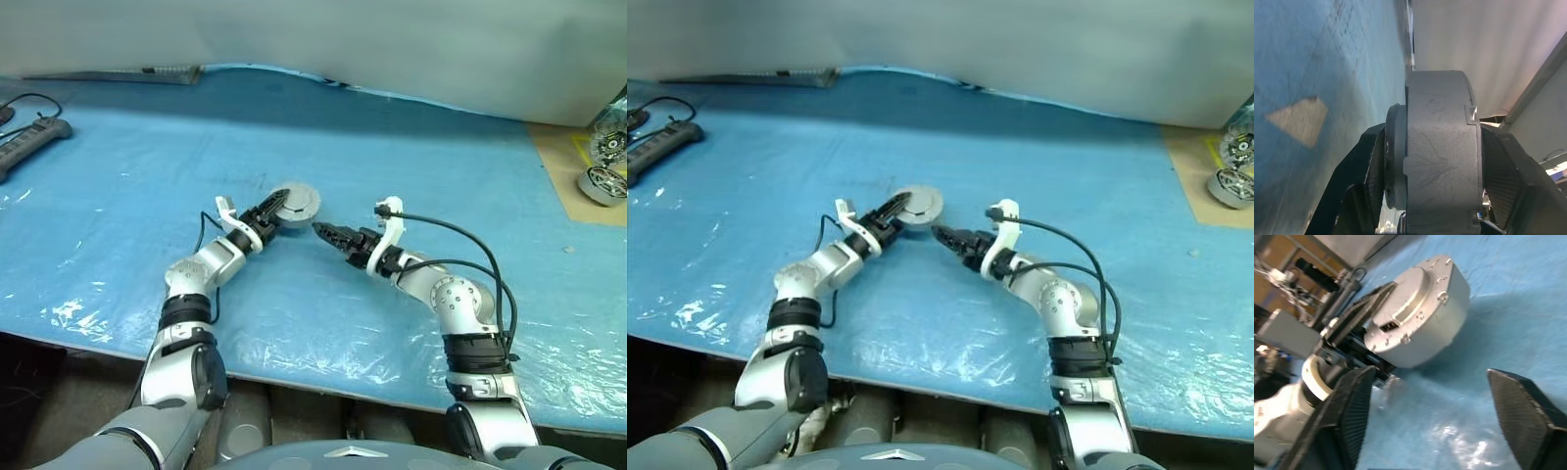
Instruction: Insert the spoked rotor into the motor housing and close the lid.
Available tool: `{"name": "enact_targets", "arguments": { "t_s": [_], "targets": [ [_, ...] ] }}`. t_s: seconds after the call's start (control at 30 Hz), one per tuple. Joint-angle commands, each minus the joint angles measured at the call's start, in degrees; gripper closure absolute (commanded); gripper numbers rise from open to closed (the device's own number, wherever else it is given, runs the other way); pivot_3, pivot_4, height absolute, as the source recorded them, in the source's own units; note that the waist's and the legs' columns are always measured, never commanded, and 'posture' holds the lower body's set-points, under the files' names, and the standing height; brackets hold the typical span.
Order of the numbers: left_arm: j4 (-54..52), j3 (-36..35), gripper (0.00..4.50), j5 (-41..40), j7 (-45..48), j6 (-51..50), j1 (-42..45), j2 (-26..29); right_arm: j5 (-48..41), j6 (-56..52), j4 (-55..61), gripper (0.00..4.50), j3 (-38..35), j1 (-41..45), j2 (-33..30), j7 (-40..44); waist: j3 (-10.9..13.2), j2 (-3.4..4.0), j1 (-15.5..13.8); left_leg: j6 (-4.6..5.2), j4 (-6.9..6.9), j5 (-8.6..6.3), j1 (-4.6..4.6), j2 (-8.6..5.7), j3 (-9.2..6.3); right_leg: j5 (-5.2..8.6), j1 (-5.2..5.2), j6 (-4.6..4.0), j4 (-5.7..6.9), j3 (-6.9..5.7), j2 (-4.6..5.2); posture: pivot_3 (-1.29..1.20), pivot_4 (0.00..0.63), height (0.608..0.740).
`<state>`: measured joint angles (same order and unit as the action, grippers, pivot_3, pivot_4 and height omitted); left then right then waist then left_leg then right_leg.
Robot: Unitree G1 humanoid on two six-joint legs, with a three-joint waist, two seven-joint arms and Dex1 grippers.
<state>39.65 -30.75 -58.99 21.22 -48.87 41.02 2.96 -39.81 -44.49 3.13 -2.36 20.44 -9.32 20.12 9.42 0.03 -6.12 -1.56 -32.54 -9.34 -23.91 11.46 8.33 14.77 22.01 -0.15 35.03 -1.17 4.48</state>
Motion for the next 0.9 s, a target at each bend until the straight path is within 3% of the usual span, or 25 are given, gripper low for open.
{"name": "enact_targets", "arguments": {
  "t_s": [0.03, 0.47, 0.8, 0.9],
  "targets": [
    [6.07, -0.37, 2.12, 2.4, 3.69, 4.56, 6.0, 2.4, 9.76, 11.91, 4.2, 0.0, 3.28, -3.64, -3.33, 2.22, 0.0, 0.0, -0.11, 0.0, 0.0, 0.0, 0.0, -0.03, 0.0, -0.01, 0.0, 0.02, -0.01, 0.0, 0.02, 0.0, 0.15, 0.74],
    [31.72, -1.99, 2.12, 14.43, 5.26, 20.92, 22.69, 6.9, 31.03, 39.07, -0.18, 0.0, 9.17, -13.22, -3.5, -0.31, 0.01, -0.02, -0.17, 0.01, -0.03, 0.0, -0.11, -0.1, -0.15, -0.03, -0.01, 0.05, -0.05, -0.08, 0.07, 0.0, 0.15, 0.74],
    [36.43, -1.18, 2.12, 22.04, -1.61, 25.05, 25.44, 4.75, 34.97, 42.84, -3.12, 0.0, 9.34, -13.31, -2.36, -0.76, 0.02, -0.03, 0.02, 0.03, -0.1, 0.0, -0.13, -0.16, -0.19, -0.03, -0.05, 0.04, -0.01, -0.09, 0.16, 0.0, 0.15, 0.74],
    [36.48, -0.54, 1.16, 24.26, -2.21, 23.74, 23.68, 4.87, 35.43, 42.79, -3.33, 0.0, 9.18, -13.39, -2.37, -0.86, 0.02, -0.03, 0.05, 0.03, -0.12, 0.0, -0.05, -0.16, -0.25, -0.03, -0.14, 0.03, 0.03, -0.13, 0.16, 0.0, 0.15, 0.74]
  ]
}}
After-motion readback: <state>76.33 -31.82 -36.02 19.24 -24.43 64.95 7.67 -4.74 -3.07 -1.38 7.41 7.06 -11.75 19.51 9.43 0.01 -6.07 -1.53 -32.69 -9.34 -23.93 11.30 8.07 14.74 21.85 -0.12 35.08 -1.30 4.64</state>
